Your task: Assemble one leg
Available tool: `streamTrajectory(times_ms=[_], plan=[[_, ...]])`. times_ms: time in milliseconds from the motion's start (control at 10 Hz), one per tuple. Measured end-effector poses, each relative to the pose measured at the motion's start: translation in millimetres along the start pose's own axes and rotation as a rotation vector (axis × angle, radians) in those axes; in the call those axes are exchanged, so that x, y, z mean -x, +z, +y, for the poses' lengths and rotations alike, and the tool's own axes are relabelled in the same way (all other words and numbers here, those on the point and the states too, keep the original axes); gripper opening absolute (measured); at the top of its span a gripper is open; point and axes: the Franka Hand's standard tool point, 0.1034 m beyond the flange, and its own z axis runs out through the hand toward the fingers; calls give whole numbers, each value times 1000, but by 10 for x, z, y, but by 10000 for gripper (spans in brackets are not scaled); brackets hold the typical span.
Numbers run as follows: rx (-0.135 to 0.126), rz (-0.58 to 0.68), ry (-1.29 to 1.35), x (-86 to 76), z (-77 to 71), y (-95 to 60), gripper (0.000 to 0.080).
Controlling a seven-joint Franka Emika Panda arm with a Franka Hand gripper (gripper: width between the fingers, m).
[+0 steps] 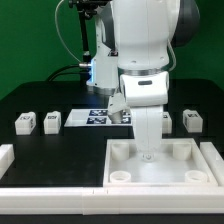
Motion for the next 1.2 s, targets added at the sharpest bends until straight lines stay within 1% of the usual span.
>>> streamTrajectory(times_ms=[100,600,700,800,900,1000,1100,1200], plan=[[0,0,0,0,0,0,647],[2,0,2,1,5,-11,649],[12,-6,34,-8,15,-120,649],[23,-11,77,-49,-13,-240,649],[30,-15,153,-123,-62,-317,649],[32,-21,181,-231,-119,-405,649],[26,-28,301,-375,-207,-483,649],[29,-25,469,-531,-281,-514,649]])
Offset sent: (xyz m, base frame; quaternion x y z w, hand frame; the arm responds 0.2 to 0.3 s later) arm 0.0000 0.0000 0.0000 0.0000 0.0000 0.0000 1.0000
